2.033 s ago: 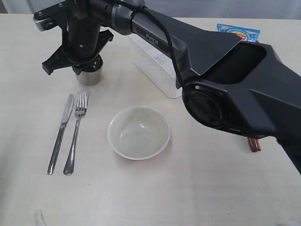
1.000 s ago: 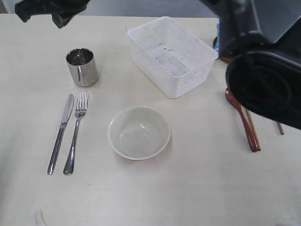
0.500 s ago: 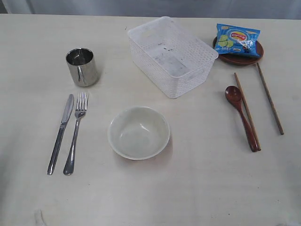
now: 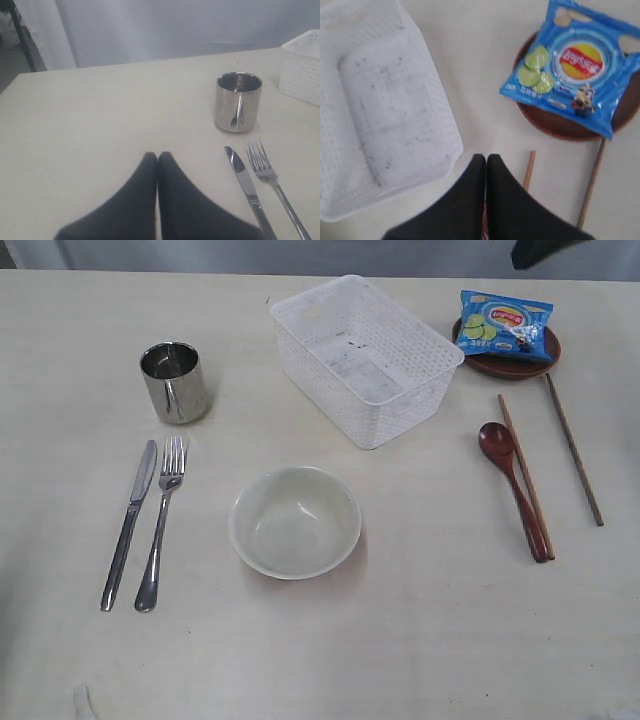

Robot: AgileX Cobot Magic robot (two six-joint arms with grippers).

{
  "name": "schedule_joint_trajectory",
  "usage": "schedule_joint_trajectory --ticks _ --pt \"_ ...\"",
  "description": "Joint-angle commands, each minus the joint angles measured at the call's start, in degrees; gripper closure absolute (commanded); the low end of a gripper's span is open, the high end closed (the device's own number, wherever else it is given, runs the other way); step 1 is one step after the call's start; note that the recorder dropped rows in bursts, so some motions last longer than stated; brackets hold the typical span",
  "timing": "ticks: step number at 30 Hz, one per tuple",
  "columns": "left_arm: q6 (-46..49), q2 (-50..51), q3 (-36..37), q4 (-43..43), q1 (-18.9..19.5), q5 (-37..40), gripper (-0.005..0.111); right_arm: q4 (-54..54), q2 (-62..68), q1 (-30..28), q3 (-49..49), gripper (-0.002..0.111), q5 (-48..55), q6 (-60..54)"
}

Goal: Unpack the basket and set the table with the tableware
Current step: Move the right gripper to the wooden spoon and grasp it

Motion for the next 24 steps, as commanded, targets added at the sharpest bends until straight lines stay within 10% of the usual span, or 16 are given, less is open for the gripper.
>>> schedule_joint_trajectory --ticks 1,24 --pt "-0.13 -0.11 0.13 -0.24 -0.29 -0.03 0.107 1.58 -0.20 -2.87 6.89 0.095 -1.10 -0.11" --pt "-0.13 -0.11 0.13 -0.12 -0.29 -0.03 0.107 -2.48 -10.37 1.27 41.00 0.084 -16.72 3.66"
